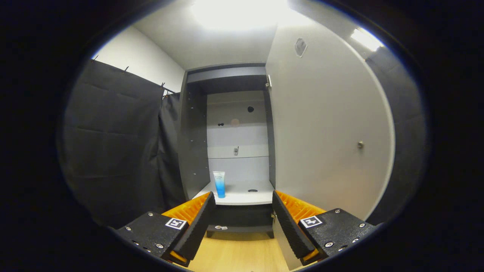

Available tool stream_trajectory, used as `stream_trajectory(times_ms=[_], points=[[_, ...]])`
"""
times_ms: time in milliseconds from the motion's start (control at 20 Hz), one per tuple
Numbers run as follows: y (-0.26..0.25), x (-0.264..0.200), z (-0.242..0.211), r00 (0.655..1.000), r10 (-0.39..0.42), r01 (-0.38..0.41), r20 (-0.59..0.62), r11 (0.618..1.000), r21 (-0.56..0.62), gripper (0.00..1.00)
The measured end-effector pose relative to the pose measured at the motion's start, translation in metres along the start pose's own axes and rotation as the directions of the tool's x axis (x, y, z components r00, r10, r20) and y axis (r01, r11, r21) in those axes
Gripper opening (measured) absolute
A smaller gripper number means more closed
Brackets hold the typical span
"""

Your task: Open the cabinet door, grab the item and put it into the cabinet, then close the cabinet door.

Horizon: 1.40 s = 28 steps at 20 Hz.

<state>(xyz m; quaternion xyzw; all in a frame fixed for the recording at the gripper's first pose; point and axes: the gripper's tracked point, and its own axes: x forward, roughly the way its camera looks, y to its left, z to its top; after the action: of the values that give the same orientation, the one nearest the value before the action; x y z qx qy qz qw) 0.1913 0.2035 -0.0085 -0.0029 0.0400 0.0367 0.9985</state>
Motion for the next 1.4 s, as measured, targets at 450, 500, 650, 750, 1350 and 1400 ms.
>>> stream_trajectory(times_ms=[450,500,650,750,1350,1400], points=[[-0.070,-0.074,0.017,0.991,-0.136,0.136,-0.005,0.988,0.074,0.93],[-0.084,-0.082,0.021,0.987,-0.158,0.157,0.005,0.984,0.085,0.93],[-0.128,-0.104,0.028,0.969,-0.245,0.242,0.025,0.965,0.099,0.93],[-0.155,-0.113,0.023,0.955,-0.296,0.293,0.013,0.950,0.112,0.93],[-0.279,-0.053,0.022,0.820,-0.573,0.570,-0.002,0.816,0.094,0.95],[-0.274,-0.042,0.022,0.833,-0.553,0.551,-0.004,0.829,0.095,0.95]])
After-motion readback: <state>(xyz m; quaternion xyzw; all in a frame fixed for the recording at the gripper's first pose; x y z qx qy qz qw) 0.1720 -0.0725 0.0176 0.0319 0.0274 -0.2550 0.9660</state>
